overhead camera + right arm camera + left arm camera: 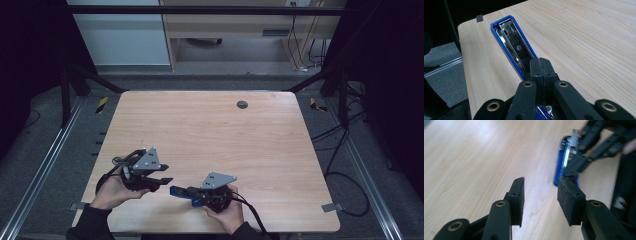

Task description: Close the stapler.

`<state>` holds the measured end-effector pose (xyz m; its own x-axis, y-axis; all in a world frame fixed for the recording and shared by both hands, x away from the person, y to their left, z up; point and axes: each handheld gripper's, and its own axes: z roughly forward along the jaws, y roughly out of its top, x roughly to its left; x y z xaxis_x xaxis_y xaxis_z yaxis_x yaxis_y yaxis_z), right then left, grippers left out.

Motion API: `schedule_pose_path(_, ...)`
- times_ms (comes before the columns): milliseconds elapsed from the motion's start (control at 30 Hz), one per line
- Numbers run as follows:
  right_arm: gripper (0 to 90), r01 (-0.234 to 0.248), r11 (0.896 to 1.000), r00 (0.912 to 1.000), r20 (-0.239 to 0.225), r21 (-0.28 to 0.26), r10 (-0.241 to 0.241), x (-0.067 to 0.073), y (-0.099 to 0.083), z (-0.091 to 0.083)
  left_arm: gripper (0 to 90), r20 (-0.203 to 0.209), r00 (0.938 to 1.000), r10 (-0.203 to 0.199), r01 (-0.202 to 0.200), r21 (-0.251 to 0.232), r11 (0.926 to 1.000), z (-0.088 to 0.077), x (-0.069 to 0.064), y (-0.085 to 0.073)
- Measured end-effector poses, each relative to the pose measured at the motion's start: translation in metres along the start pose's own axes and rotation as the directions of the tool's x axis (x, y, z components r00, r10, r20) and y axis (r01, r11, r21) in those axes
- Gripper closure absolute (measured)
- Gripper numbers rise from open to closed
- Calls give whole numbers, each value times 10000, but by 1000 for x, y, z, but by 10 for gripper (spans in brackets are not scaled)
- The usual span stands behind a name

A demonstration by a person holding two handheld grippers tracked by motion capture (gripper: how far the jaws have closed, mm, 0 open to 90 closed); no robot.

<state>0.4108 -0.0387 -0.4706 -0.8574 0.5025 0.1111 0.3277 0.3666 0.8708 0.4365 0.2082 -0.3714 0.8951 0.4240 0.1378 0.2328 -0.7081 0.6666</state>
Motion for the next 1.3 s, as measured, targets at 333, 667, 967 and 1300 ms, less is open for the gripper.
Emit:
schedule_pose_path(333,900,4,10000,10000,19,-35,-4,0,0,-2,586,-1119,9725,-2040,1876,-1416,9720,7,6,-42)
schedule_pose_path(667,900,-39,10000,10000,86,-81,40,-1,0,-5,561,-1631,9476,-2746,2488,-1617,9550,23,3,-62)
schedule_pose_path(967,900,-128,9999,9999,102,-89,129,-3,0,-8,548,-2247,9390,-2605,2238,-1761,9586,27,1,-72)
schedule_pose_path(1300,900,-306,9994,9989,338,-162,311,-7,-1,-16,547,-2074,9448,-2535,2187,-1765,9597,33,0,-77)
